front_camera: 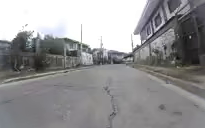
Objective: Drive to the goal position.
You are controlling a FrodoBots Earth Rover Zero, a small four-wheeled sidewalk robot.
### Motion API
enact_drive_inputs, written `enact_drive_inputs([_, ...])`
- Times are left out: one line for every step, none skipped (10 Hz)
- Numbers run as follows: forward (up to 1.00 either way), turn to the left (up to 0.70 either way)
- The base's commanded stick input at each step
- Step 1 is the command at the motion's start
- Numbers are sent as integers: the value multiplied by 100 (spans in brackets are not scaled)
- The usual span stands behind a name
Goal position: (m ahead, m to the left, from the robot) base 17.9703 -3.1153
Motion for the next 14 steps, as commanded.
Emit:
enact_drive_inputs([100, 6])
enact_drive_inputs([100, 6])
enact_drive_inputs([100, 4])
enact_drive_inputs([100, -2])
enact_drive_inputs([100, -9])
enact_drive_inputs([100, -15])
enact_drive_inputs([100, -22])
enact_drive_inputs([100, -29])
enact_drive_inputs([100, -34])
enact_drive_inputs([100, -34])
enact_drive_inputs([100, -34])
enact_drive_inputs([100, -34])
enact_drive_inputs([100, -34])
enact_drive_inputs([100, -16])
